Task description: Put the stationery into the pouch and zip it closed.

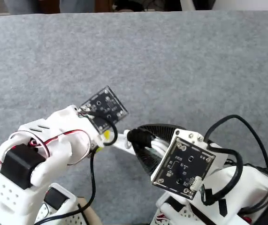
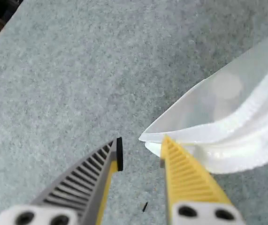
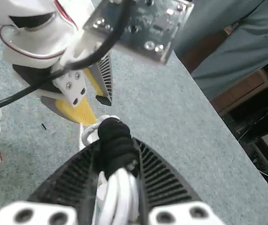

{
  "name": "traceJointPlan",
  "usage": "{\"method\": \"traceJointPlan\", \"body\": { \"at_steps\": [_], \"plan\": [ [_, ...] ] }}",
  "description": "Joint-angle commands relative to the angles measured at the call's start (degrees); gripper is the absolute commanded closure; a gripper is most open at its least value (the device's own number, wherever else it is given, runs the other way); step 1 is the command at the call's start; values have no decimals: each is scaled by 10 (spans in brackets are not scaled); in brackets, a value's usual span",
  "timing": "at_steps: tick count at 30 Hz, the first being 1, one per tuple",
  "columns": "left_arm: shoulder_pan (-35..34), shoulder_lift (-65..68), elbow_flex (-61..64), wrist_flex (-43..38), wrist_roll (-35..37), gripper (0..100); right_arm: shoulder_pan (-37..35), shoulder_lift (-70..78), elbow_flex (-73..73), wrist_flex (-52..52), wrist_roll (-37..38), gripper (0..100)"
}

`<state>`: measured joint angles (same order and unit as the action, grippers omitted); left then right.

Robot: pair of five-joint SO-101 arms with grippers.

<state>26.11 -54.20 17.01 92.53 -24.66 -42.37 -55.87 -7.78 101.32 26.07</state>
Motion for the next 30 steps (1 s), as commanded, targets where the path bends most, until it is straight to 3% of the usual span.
{"method": "traceJointPlan", "body": {
  "at_steps": [1,8,15,23,30],
  "plan": [
    [-7,-4,-16,0,20,820,8,5,1,1,-8,986],
    [-8,-34,-41,43,-21,786,8,6,1,1,-8,986],
    [-36,-97,-39,79,-118,781,7,7,1,1,-8,986],
    [-36,-123,-36,81,-120,612,7,7,1,1,-9,986],
    [-3,-91,23,31,-121,603,6,7,1,1,-22,986]
  ]
}}
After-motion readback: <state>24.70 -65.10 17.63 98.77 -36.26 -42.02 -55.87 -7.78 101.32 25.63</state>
